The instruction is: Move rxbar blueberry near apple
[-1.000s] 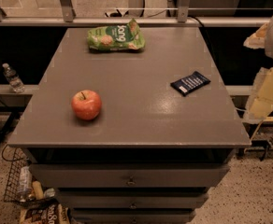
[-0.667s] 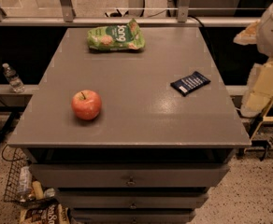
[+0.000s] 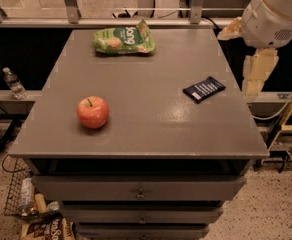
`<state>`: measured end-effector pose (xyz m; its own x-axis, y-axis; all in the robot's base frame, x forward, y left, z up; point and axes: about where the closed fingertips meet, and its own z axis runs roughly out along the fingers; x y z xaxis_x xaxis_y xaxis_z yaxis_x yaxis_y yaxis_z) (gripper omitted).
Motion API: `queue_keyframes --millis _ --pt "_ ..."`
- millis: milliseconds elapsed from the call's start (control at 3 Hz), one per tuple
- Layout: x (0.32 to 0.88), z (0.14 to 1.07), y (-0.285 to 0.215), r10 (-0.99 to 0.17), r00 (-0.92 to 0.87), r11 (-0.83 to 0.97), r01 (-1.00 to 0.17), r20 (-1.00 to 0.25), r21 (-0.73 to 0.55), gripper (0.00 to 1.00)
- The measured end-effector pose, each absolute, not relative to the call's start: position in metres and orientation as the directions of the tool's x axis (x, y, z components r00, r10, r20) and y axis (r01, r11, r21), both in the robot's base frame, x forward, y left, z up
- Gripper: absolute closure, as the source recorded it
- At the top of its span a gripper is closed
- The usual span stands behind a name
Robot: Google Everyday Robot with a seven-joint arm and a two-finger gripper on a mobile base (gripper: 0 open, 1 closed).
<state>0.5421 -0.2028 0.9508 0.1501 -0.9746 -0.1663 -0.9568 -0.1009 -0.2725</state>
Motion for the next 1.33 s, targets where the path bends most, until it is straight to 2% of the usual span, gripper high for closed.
queue_keyframes --millis 667,1333 --pt "0.598 0.899 -0.204 -0.97 0.209 -0.187 -0.968 -0.121 -0.17 0.0" --pt "0.615 0.855 -0.188 -0.969 0.227 -0.216 -0.97 -0.094 -0.11 0.0"
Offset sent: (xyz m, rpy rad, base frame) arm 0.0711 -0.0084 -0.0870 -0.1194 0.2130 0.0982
